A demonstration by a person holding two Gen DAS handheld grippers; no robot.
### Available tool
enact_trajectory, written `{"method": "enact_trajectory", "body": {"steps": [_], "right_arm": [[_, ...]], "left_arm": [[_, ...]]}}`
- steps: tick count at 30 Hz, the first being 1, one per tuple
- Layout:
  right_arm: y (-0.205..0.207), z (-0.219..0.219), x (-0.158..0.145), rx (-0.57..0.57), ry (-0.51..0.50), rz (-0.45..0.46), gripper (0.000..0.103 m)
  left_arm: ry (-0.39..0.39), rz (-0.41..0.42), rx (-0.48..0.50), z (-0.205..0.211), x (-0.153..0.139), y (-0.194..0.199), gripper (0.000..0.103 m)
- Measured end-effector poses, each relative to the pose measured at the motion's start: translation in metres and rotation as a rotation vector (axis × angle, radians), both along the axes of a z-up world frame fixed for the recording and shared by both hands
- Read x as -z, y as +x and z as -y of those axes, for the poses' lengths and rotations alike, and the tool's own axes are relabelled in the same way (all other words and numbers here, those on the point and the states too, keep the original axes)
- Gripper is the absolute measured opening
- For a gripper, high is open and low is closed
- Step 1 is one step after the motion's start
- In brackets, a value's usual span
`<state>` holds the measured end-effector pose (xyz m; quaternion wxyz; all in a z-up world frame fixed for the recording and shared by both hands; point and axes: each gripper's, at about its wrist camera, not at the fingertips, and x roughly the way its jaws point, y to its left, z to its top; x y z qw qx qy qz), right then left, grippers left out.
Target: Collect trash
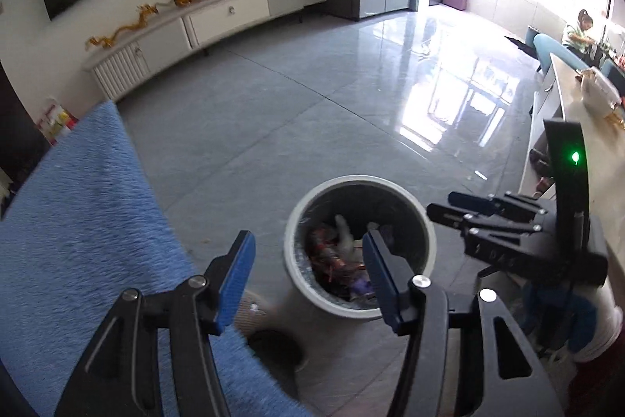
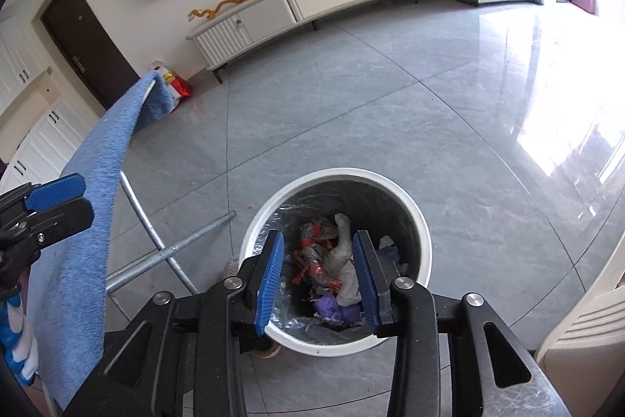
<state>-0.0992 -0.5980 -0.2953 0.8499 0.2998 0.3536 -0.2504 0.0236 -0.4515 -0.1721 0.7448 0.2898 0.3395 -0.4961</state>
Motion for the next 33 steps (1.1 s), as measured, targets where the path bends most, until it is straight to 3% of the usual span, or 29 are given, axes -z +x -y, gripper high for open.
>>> {"method": "enact_trajectory", "body": {"steps": [6,11,18,26,33], "right_arm": [[0.005,-0.025,-0.028,-0.044,-0.043,0.028,0.04],[0.018,-0.056,-0.056,-0.112,-0.083,0.066,0.041],[0.039,-0.108,-0.103,-0.222,-0.159,0.135,0.047],[0.046,-0.184,-0.167,-0.317,-0.288,0.251,0.069],[0.03,-0.252,-0.219,-0.39,-0.456,0.35,0.089]], "left_arm": [[0.0,0.127,-0.059,-0.06,-0.015,0.004,0.056],[-0.019,0.156,-0.159,-0.115,-0.027,0.018,0.058],[-0.121,0.165,-0.349,-0.214,-0.057,0.032,0.063],[-0.264,0.244,-0.542,-0.302,-0.104,0.022,0.068],[-0.385,0.352,-0.674,-0.358,-0.143,-0.015,0.076]]}}
